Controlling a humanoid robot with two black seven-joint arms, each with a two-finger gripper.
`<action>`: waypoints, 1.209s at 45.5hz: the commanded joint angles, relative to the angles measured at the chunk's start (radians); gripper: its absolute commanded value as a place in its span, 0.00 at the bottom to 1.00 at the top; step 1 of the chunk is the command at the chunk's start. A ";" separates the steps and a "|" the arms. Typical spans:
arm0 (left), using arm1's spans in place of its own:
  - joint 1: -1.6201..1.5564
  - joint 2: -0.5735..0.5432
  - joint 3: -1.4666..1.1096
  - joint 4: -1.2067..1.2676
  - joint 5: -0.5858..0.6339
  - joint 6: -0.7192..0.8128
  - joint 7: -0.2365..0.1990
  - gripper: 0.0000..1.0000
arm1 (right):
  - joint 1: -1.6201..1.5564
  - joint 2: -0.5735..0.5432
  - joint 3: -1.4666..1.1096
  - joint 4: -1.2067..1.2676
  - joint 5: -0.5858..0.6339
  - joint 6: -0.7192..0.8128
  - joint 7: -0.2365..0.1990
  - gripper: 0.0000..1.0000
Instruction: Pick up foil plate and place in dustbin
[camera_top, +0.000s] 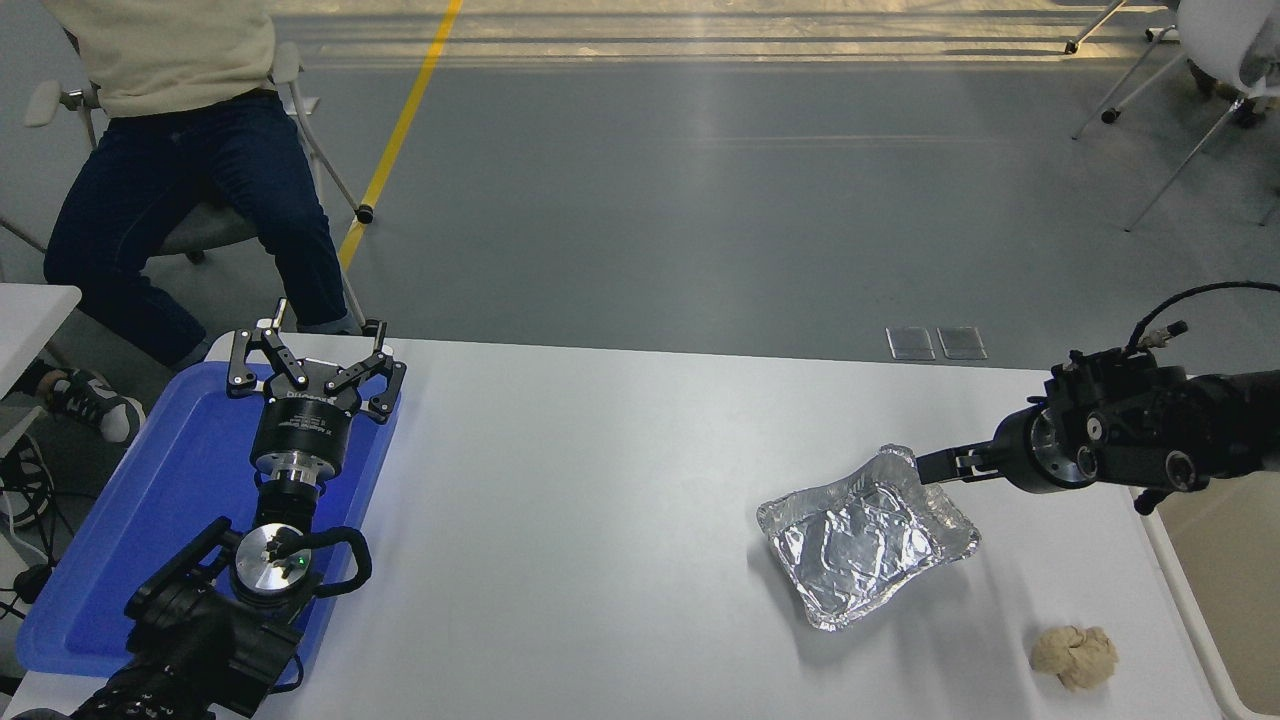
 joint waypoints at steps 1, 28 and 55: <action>0.000 0.000 0.000 0.000 0.000 0.000 0.000 1.00 | -0.135 0.064 0.045 -0.166 -0.052 -0.035 0.000 1.00; 0.000 0.000 0.000 0.000 0.000 0.000 0.000 1.00 | -0.229 0.130 0.054 -0.262 -0.053 -0.085 0.002 0.81; 0.000 0.000 0.000 0.000 0.000 0.000 0.000 1.00 | -0.232 0.131 0.054 -0.252 -0.053 -0.086 0.012 0.00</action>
